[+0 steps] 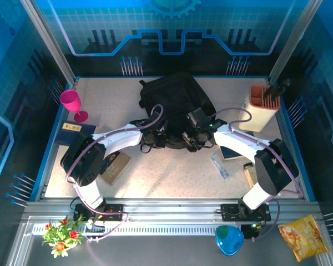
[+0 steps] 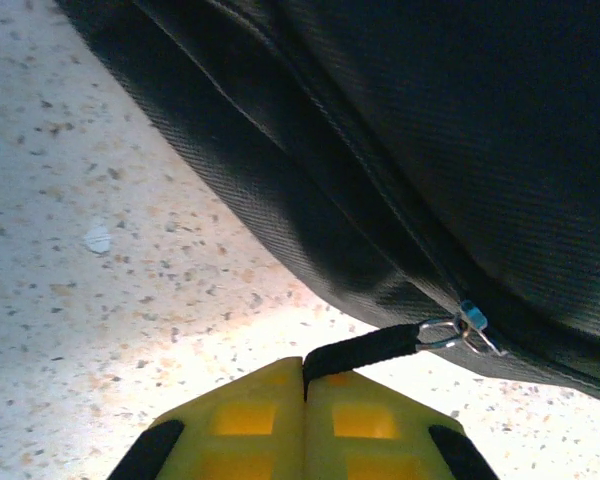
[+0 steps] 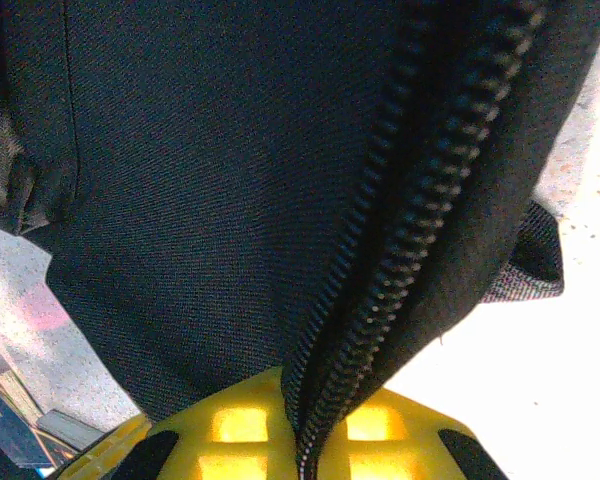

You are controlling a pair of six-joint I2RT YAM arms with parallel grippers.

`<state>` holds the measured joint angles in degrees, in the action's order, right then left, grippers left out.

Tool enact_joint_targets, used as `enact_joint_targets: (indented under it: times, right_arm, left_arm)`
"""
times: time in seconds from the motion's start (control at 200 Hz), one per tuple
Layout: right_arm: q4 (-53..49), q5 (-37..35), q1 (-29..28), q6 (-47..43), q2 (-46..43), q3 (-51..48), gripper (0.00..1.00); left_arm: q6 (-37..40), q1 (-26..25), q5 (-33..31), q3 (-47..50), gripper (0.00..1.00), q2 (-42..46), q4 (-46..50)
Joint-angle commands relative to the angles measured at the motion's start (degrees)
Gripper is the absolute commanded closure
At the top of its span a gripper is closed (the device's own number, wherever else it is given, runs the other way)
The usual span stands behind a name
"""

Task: Pack the student bag
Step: Unzip the student bag at the top-center of the table, then move the book to the middle-left of the table.

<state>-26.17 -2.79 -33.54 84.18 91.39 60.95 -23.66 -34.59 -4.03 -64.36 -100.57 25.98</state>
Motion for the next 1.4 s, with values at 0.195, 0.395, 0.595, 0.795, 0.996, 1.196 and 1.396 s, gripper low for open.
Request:
enact_joint_targets:
  times: [0.195, 0.395, 0.595, 0.795, 0.996, 1.196, 1.396]
  right_arm:
    - [-3.05, -5.32, 1.63, -2.68, -4.38, -2.33, 0.93]
    - [-2.69, -4.8, 1.81, -4.9, -7.45, -3.69, 0.92]
    - [-0.56, -1.46, 1.73, -6.92, -6.25, -3.4, 0.91]
    - [2.81, 2.97, 0.3, -11.05, 0.74, 1.7, 0.89]
    - [-1.32, 1.97, -1.48, -16.39, 9.17, 10.73, 0.68]
    - [-8.14, -5.61, -1.62, -25.45, 5.95, 12.02, 0.18]
    - [-7.01, -6.68, -1.62, -36.72, 0.8, 9.87, 0.0]
  left_arm:
    - [3.11, 6.12, -6.99, -2.31, 1.0, -3.64, 4.85]
    - [5.48, 12.66, -5.47, -6.15, 1.0, -7.62, 2.64]
    - [7.58, 16.01, -5.12, -10.6, 1.0, -9.7, 1.65]
    - [5.0, 16.99, -3.8, -9.2, 0.63, -4.63, 2.97]
    - [-2.62, 17.53, -5.95, -1.72, 0.35, 8.3, 7.64]
    - [-9.23, 19.5, -11.53, 8.77, 0.18, 20.18, 13.0]
    - [-13.68, 23.87, -8.93, 18.46, 0.03, 24.07, 10.51]
